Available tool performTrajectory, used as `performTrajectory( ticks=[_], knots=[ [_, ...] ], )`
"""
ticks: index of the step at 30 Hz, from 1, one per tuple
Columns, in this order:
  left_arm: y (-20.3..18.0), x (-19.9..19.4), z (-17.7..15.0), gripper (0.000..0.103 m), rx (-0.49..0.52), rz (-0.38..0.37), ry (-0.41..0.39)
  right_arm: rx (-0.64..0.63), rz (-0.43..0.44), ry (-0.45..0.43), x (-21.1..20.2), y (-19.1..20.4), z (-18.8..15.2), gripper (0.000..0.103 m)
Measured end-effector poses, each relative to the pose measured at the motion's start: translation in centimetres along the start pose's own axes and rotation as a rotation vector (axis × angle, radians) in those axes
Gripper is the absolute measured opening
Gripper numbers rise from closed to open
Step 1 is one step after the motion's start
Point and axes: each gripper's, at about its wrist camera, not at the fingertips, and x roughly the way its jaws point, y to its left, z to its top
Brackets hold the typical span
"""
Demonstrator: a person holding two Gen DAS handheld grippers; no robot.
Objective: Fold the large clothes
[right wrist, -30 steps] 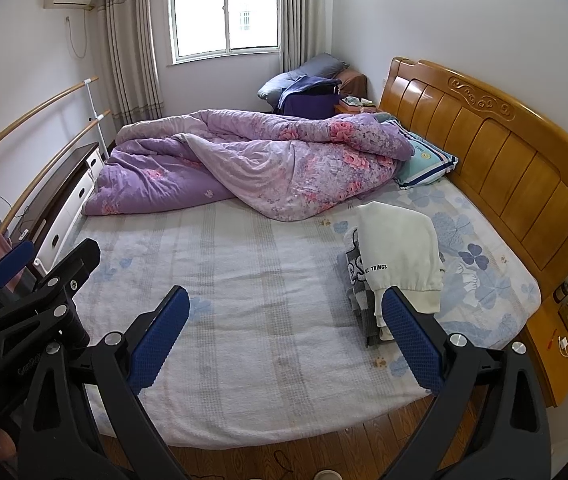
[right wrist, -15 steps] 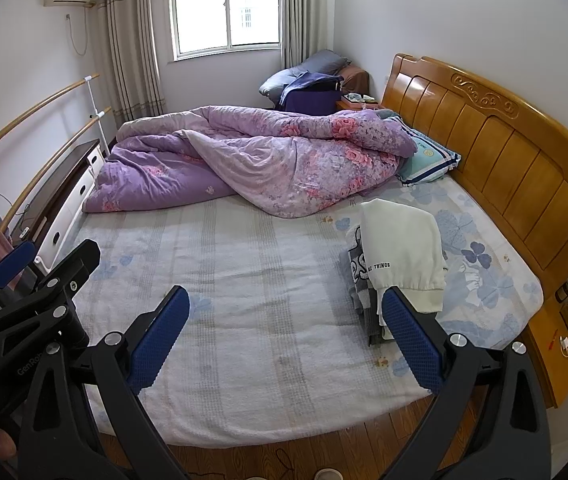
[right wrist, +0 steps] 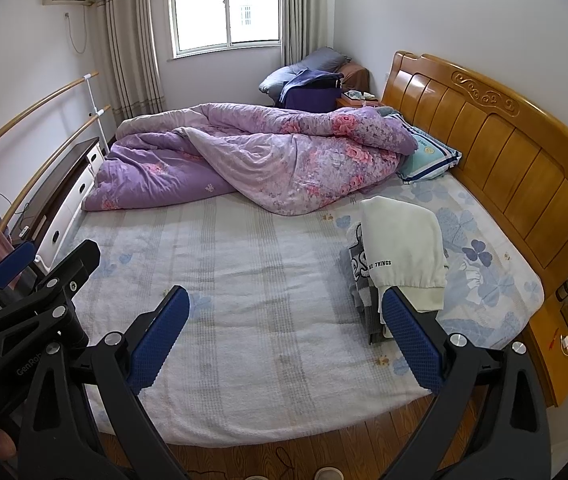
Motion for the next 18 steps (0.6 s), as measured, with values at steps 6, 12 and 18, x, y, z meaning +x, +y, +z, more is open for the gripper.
performTrajectory(
  ticks=[6,12,18],
  knots=[
    [0.11,0.0,0.16,0.094,0.0,-0.001,0.001,-0.001,-0.001,0.003,0.05,0.03,0.06,0.093],
    [0.08,0.04,-0.36,0.094,-0.006,0.004,0.004,-0.003,0.003,0.005,0.13,0.07,-0.01,0.093],
    [0.17,0.1,-0.3,0.094,-0.002,0.006,0.004,-0.005,0.004,0.006,0.48,-0.02,0.25,0.093]
  ],
)
